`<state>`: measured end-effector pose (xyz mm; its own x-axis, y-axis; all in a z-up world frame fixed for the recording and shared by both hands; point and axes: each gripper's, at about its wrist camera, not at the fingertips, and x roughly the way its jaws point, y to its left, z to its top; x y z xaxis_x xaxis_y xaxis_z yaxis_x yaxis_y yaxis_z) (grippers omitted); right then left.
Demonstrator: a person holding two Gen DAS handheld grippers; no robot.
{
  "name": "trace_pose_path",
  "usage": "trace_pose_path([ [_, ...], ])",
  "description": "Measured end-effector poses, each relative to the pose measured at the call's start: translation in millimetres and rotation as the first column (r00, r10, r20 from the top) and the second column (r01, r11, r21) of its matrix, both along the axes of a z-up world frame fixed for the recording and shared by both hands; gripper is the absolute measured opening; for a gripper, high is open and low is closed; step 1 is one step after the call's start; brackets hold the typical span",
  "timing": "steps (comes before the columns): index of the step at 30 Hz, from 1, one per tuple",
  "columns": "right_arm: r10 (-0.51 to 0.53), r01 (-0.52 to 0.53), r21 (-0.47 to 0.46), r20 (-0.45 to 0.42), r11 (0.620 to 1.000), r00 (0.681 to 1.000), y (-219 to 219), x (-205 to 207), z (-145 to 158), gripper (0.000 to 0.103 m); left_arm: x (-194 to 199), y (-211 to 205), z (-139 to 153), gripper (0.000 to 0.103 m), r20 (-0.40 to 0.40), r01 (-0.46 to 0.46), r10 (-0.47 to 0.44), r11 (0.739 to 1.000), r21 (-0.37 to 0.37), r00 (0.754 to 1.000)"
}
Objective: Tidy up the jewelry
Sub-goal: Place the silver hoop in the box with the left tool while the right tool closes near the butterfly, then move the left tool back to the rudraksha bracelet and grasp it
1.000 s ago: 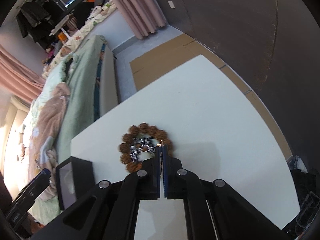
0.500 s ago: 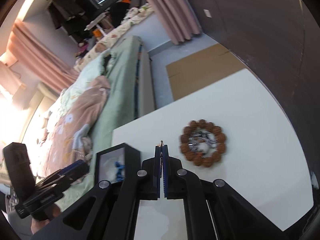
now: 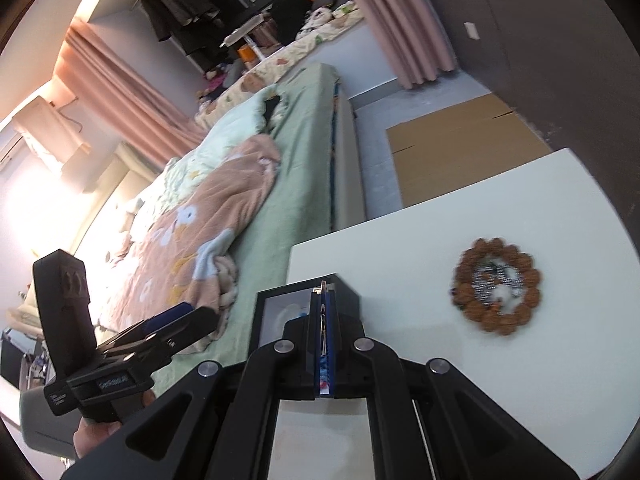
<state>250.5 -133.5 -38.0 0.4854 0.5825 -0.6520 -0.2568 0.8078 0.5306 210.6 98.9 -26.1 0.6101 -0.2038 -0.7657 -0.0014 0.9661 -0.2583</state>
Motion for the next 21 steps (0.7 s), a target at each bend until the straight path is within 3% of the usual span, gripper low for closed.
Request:
trace_pose_path([
  [10,0.073,-0.073,0.051,0.007,0.996,0.997,37,12,-9,0.006,-2,31,-2,0.098,0.011,-0.056,0.056,0.998,-0.015,0.998],
  [14,0.07,-0.069,0.032,-0.042,0.997,0.997,42,20,-20,0.008,-2,35,-2,0.098,0.015,-0.071,0.071,0.997,-0.027,0.997],
  [16,0.057,-0.056,0.019,-0.043,0.998,0.997,39,19,-21,0.018,-2,36,0,0.098,0.021,-0.074,0.075,0.997,-0.037,0.997],
  [17,0.04,-0.04,0.01,-0.039,0.999,0.998,34,17,-20,0.048,-1,36,0,0.098,0.023,-0.072,0.073,0.997,-0.038,0.997],
  [18,0.022,-0.022,0.005,-0.021,1.0,1.0,29,15,-18,0.064,-1,34,1,0.098,0.024,-0.068,0.069,0.997,-0.04,0.997],
  [19,0.01,-0.01,-0.007,0.001,1.0,1.0,24,12,-14,0.073,0,32,2,0.098,0.027,-0.062,0.063,0.997,-0.041,0.998],
  [21,0.011,-0.011,-0.019,0.005,1.0,1.0,15,10,-10,0.073,0,28,4,0.098,0.033,-0.056,0.057,0.998,-0.037,0.998],
])
